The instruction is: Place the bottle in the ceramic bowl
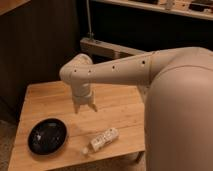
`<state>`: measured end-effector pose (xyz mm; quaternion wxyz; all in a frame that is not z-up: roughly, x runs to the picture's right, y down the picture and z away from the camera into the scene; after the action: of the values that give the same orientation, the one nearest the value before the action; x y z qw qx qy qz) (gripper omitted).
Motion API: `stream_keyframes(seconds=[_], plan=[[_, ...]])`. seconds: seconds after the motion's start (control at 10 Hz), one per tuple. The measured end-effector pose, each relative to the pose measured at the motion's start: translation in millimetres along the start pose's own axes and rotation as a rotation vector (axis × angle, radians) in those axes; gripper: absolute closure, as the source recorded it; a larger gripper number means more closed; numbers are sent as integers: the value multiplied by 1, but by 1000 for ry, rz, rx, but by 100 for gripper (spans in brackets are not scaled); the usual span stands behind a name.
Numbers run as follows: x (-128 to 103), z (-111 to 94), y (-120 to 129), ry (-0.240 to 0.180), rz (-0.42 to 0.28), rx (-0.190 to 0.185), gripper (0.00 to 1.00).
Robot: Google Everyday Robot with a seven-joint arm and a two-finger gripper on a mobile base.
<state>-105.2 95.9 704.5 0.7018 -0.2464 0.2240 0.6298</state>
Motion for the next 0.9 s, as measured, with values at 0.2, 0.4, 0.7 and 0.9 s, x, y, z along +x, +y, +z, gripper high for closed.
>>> stream_keyframes(seconds=[0.2,0.4,0.7,0.9], plan=[[-1,1,-2,-75,-156,0,35],[-2,0,3,-166,-433,-25,35],[0,-6,4,-266,-775,-98,35],[2,-16,2,-312,-947,-164,35]])
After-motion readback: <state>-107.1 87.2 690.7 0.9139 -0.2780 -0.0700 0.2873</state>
